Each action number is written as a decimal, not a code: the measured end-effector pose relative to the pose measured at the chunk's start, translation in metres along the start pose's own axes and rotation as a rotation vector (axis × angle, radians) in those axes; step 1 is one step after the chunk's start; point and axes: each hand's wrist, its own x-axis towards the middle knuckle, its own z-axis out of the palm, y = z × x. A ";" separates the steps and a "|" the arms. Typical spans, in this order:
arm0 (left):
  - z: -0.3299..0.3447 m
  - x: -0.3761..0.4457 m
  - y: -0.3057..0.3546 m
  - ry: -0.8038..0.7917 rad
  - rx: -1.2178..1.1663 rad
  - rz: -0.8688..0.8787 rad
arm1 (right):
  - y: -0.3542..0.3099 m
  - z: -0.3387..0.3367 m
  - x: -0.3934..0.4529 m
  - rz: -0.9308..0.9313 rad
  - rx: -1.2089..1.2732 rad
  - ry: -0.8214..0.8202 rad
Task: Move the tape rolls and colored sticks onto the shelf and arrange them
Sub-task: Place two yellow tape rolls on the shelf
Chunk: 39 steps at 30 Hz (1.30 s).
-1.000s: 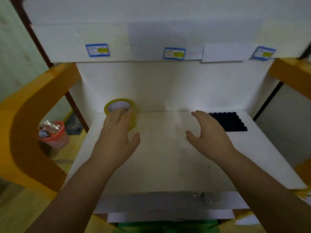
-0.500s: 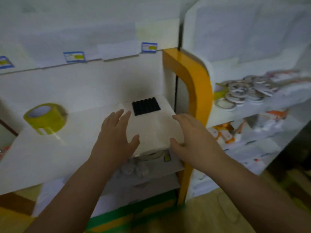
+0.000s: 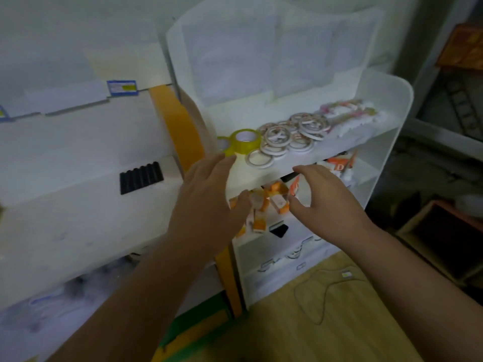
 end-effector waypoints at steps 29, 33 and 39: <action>0.170 0.163 -0.038 -0.075 -0.053 -0.392 | 0.097 0.076 0.288 -0.136 -0.090 -0.364; 0.178 0.176 -0.040 -0.055 0.021 -0.491 | 0.090 0.104 0.330 -0.200 -0.098 -0.486; 0.187 0.191 -0.042 -0.028 0.146 -0.543 | 0.085 0.126 0.363 -0.356 -0.124 -0.586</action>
